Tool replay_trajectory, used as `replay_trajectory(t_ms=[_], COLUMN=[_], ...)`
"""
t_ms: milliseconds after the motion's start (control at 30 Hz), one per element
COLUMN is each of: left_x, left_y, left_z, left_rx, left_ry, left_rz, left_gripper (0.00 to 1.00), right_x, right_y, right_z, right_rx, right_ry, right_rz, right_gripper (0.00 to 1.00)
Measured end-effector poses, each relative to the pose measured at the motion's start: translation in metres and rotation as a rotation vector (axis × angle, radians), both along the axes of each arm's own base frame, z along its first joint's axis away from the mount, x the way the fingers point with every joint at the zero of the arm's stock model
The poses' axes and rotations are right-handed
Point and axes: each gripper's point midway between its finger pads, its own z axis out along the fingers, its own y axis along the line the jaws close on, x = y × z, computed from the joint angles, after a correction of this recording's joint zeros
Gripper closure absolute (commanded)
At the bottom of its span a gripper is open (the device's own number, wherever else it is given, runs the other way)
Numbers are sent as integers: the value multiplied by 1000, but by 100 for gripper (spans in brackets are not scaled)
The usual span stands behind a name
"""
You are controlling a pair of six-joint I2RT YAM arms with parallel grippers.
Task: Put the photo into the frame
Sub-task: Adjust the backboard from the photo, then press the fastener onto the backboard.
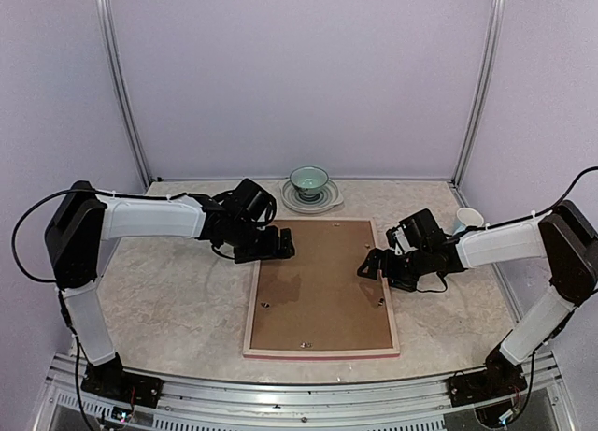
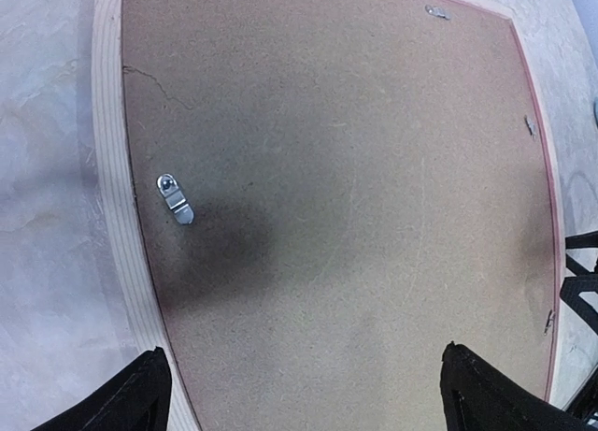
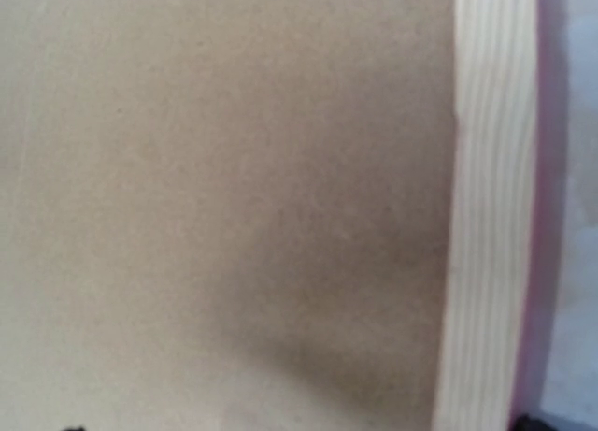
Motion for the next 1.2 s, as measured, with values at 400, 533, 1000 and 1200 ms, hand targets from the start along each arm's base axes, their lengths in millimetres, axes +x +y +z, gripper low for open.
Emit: replay_trajectory(t_ms=[400,533,1000,1200], left_x=[-1,-2,-27,-44], left_y=[10,4,-49,-74], left_z=[-2,1,12,-2], left_rx=[37,17,24,76], left_ry=[-30,-45,-153,-181], left_rz=[5,-9,-203,-301], left_gripper=[1,1,15,21], right_x=[-1,-5,-22,-27], right_y=[-4,-12,10,16], right_z=[0,2,61,50], right_rx=[-26,-73,-140,-168], right_ry=[-8,-11,-114,-89], right_rz=[4,3,113,157], right_gripper=[1,1,18,28])
